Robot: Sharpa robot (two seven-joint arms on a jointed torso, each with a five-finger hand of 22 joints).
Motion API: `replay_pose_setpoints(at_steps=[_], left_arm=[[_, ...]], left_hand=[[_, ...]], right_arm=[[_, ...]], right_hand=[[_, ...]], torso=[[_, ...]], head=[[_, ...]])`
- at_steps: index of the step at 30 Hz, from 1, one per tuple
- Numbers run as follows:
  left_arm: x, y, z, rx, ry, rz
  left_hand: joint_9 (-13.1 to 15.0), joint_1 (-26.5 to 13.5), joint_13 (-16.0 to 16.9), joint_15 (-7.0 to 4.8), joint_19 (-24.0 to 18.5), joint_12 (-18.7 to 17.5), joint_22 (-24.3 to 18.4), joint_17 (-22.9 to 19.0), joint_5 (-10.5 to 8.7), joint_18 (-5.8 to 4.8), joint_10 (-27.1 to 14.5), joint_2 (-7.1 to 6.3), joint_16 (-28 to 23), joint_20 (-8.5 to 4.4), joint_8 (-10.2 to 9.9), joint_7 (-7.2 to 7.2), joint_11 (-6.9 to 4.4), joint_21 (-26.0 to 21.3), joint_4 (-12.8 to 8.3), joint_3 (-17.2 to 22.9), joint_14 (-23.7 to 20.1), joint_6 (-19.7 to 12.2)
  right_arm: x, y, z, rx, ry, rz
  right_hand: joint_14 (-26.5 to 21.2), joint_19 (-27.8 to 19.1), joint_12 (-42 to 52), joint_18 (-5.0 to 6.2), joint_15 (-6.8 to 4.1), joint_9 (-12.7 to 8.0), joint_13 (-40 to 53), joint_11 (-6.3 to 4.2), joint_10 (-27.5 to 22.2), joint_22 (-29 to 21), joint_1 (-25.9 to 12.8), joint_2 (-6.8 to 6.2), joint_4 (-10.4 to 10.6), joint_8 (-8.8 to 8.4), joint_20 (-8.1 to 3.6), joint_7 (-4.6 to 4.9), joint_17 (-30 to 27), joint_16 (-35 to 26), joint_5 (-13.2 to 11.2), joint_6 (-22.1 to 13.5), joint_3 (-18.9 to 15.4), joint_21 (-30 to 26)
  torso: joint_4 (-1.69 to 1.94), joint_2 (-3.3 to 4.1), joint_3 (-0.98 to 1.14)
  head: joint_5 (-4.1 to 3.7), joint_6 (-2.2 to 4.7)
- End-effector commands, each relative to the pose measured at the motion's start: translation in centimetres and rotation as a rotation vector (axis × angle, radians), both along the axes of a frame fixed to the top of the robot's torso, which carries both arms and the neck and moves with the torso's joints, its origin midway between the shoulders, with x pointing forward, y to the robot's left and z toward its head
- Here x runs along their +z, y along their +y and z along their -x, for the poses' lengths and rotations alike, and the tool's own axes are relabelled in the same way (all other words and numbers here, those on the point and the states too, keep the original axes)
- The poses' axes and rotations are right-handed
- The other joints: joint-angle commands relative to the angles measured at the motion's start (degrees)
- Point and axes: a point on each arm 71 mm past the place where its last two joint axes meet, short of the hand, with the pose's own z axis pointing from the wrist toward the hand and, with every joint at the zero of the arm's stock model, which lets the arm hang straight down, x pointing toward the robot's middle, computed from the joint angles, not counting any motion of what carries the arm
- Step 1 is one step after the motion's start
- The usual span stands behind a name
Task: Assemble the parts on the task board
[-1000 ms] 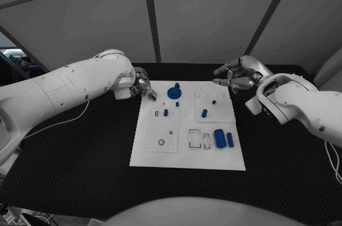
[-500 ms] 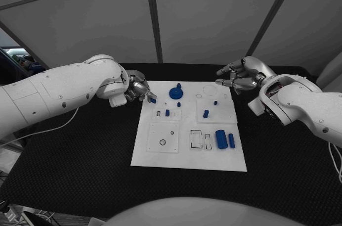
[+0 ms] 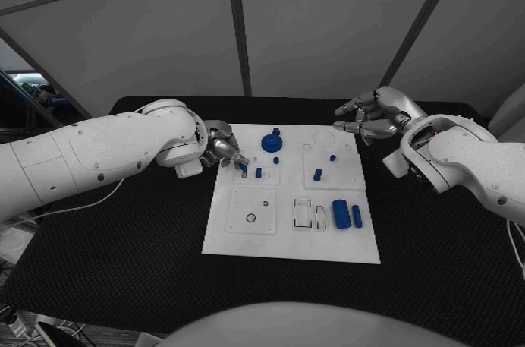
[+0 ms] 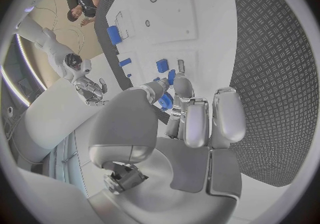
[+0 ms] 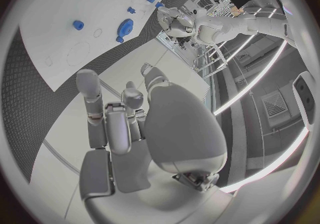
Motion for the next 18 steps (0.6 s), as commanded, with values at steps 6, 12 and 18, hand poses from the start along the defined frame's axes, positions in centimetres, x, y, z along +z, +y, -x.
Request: replay_pose_setpoints(at_steps=[6,12,18], left_arm=[[-0.66,-0.34,-0.21,-0.063,0.001,-0.113],[-0.95,-0.66,-0.46,-0.072,0.002,-0.126],[-1.03,-0.80,-0.54,-0.075,0.002,-0.129]], left_hand=[[0.1,-0.6,-0.3,-0.37,0.3,-0.1,0.3,0.3,0.25,-2.56,1.5,-0.16,0.3,-0.13,0.3,-0.21,-1.04,0.1,-6.7,7.2,2.7,-0.2],[0.1,-0.7,-0.3,-0.37,0.3,-0.1,0.4,0.3,0.26,-2.57,1.5,-0.18,0.4,-0.14,0.3,-0.21,-1.05,0.1,-6.8,7.3,2.7,-0.2],[0.1,-0.7,-0.4,-0.37,0.3,-0.2,0.3,0.3,0.26,-2.56,1.5,-0.18,0.4,-0.14,0.3,-0.21,-1.05,0.1,-6.8,7.3,2.7,-0.2]], right_arm=[[0.10,0.17,0.02,0.011,-0.002,-0.003],[0.10,0.20,0.03,0.012,-0.002,-0.004],[0.10,0.20,0.03,0.012,-0.002,-0.003]], right_hand=[[3.3,-0.5,-0.1,1.19,-0.39,-0.1,-0.1,-0.17,-0.3,-0.1,-0.1,0.20,0.0,0.22,-0.09,-0.09,4.7,-0.4,0.2,-0.2,0.3,-0.2],[3.3,-0.5,-0.1,1.19,-0.39,-0.1,-0.1,-0.17,-0.3,-0.1,-0.1,0.20,0.0,0.22,-0.09,-0.09,4.7,-0.4,0.2,-0.2,0.3,-0.2],[3.3,-0.5,-0.1,1.19,-0.39,-0.1,-0.1,-0.17,-0.3,-0.1,-0.1,0.20,0.0,0.22,-0.09,-0.09,4.7,-0.4,0.2,-0.2,0.3,-0.2]], torso=[[-0.03,0.12,0.00],[-0.05,0.16,0.01],[-0.01,0.10,0.03]], head=[[-0.07,-0.08],[-0.16,-0.27],[-0.22,-0.48]])
